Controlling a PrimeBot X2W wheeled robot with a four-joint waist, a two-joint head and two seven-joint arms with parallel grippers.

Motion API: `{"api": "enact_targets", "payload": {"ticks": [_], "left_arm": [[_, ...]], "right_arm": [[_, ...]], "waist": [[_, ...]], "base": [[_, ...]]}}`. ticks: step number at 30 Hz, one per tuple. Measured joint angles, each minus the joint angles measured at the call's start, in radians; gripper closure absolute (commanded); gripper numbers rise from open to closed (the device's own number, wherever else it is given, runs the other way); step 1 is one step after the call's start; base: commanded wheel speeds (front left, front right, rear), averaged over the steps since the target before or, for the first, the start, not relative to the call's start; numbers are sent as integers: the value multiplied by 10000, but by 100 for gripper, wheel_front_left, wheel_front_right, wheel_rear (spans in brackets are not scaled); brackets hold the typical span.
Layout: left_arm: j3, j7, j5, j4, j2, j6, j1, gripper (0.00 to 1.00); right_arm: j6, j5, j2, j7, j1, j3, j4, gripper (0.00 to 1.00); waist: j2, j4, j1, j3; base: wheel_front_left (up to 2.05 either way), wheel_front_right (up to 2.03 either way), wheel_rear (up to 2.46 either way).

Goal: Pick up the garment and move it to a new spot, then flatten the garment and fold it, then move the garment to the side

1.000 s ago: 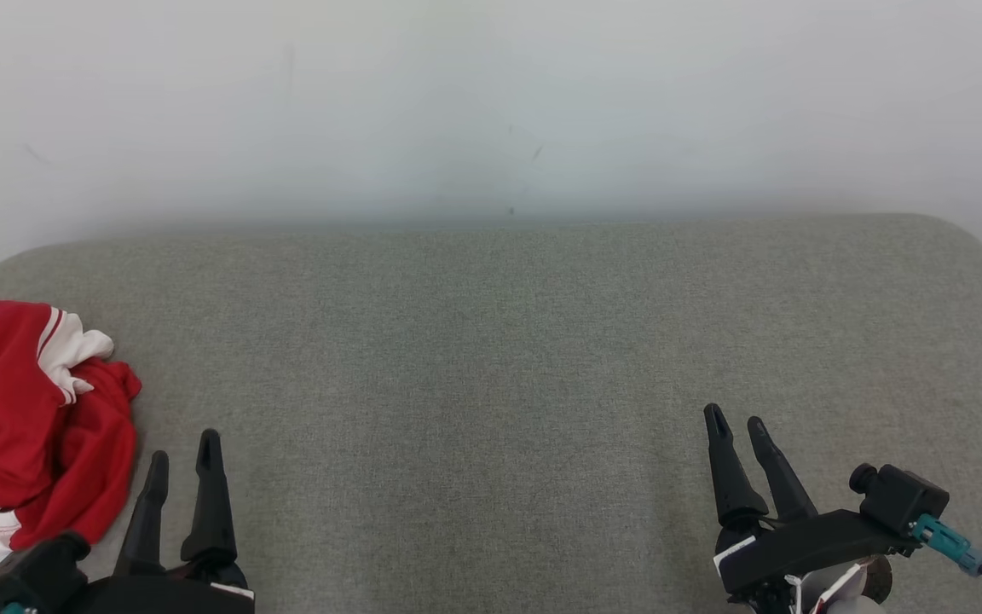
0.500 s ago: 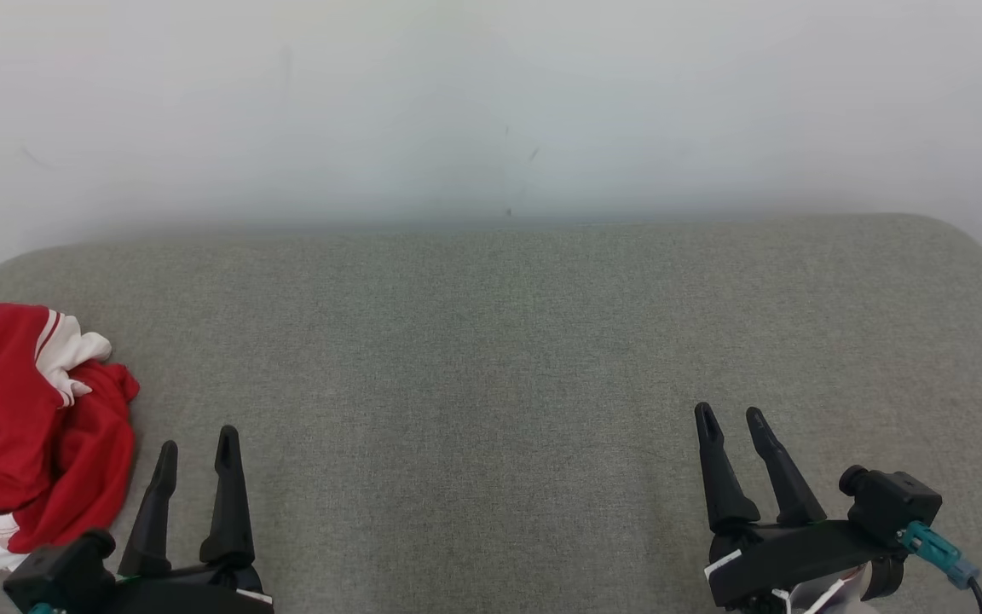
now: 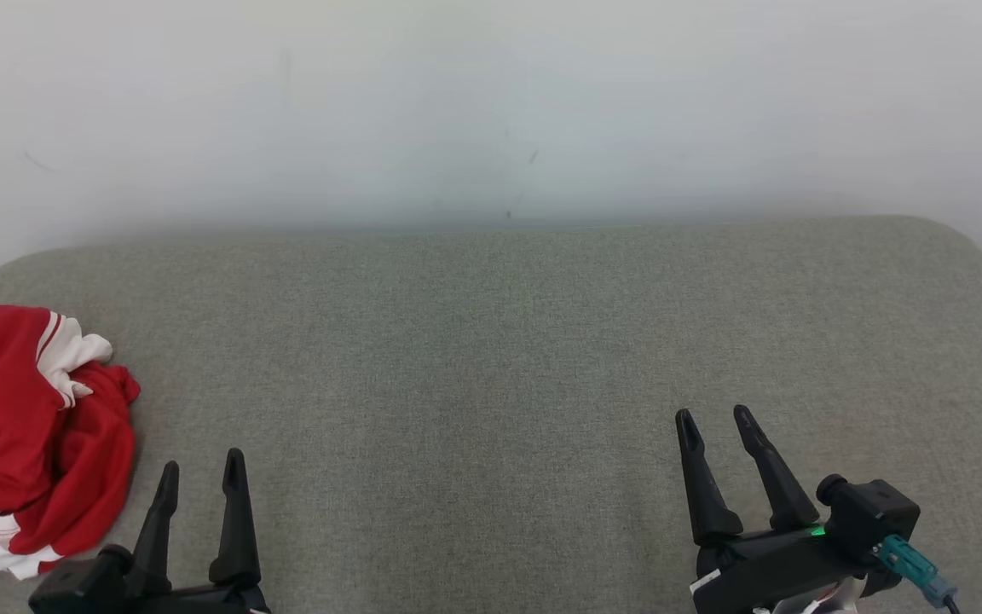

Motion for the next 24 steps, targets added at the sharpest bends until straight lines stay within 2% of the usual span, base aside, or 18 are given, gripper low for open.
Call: {"api": "enact_targets", "payload": {"ticks": [12, 16, 24], "left_arm": [[-276, -265, 694, 128, -102, -213, 26, 0], [-284, -351, 1327, 194, -75, -213, 35, 0], [-230, -527, 2539, -52, -67, 167, 25, 0]], "right_arm": [[0, -1166, 0, -236, 225, 113, -347, 0], [0, -1513, 0, -311, 310, 136, -414, 0], [0, -2334, -2, -449, 446, -109, -537, 0]], "waist": [[0, 12, 0, -25], [0, 13, 0, -28], [0, -16, 0, -24]], "base": [[0, 0, 0], [0, 0, 0], [0, 0, 0]]}}
